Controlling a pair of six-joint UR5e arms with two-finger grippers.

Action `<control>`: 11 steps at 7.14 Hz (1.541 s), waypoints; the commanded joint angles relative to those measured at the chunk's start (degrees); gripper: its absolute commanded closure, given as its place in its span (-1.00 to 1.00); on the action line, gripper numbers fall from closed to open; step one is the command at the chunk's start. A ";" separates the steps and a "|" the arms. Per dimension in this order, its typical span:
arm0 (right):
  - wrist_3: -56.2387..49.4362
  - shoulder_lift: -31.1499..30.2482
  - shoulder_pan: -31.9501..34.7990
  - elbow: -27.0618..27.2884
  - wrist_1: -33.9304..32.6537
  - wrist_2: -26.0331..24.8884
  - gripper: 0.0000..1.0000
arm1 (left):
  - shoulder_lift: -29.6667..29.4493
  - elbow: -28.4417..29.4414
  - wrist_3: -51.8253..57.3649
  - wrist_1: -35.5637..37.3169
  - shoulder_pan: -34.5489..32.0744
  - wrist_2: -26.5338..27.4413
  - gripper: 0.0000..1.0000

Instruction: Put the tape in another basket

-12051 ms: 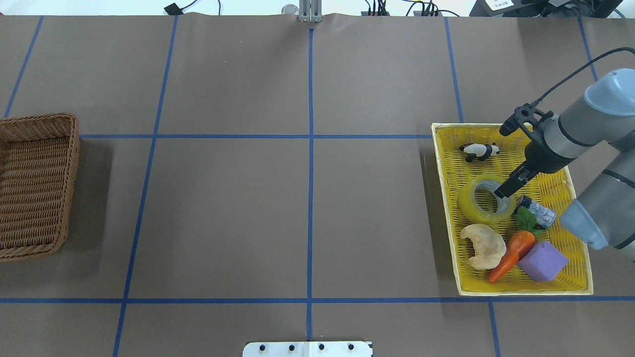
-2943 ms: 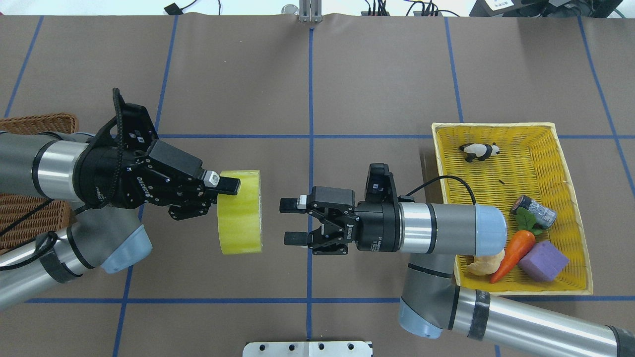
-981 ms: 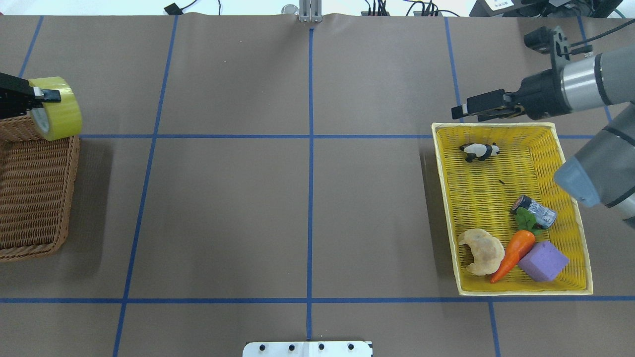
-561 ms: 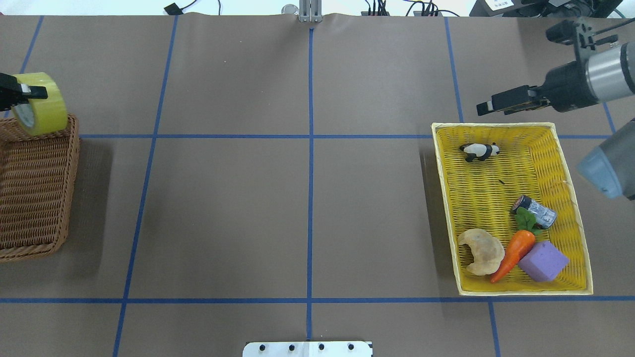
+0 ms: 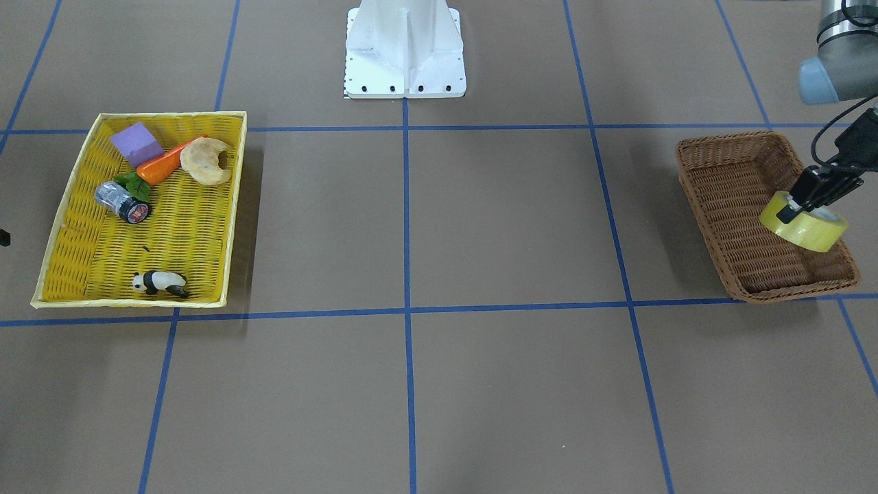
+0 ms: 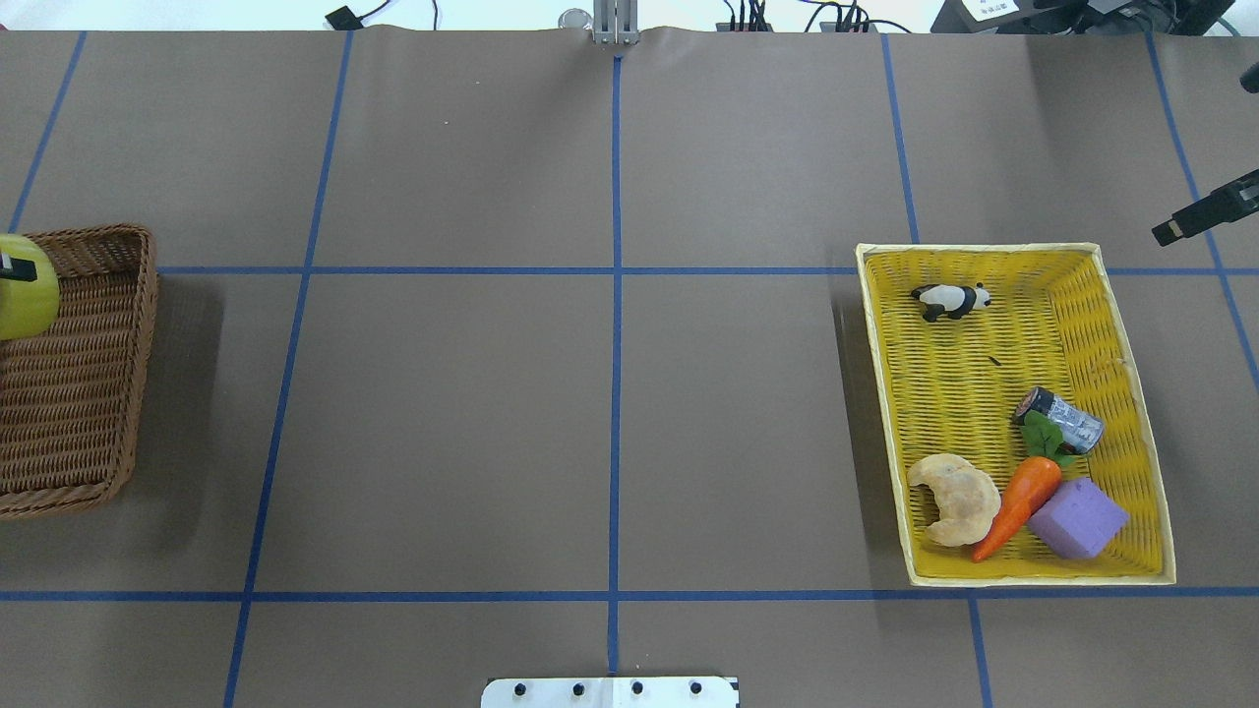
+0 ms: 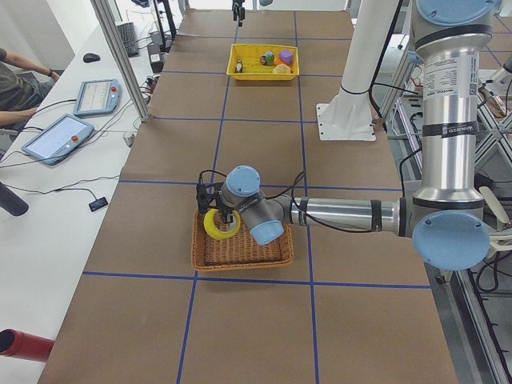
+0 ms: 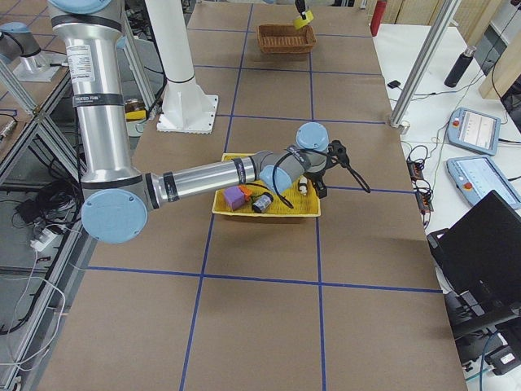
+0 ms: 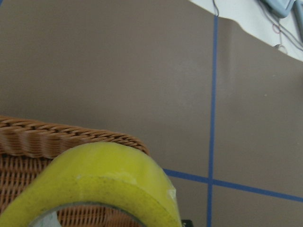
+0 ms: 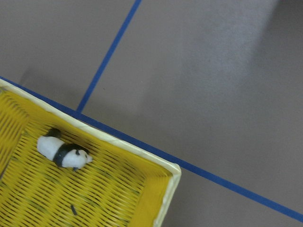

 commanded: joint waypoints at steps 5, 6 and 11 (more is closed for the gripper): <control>-1.83 -0.29 0.72 -0.41 -5.22 0.73 -0.97 | -2.60 -0.83 5.29 22.99 8.65 0.10 1.00; -1.49 -0.29 0.72 -0.33 -5.22 0.90 -0.97 | -3.92 -1.44 6.71 27.13 8.66 0.10 1.00; -0.96 -0.20 0.72 -0.33 -5.31 2.74 -0.98 | -4.46 -2.40 12.70 29.99 6.13 0.01 -0.94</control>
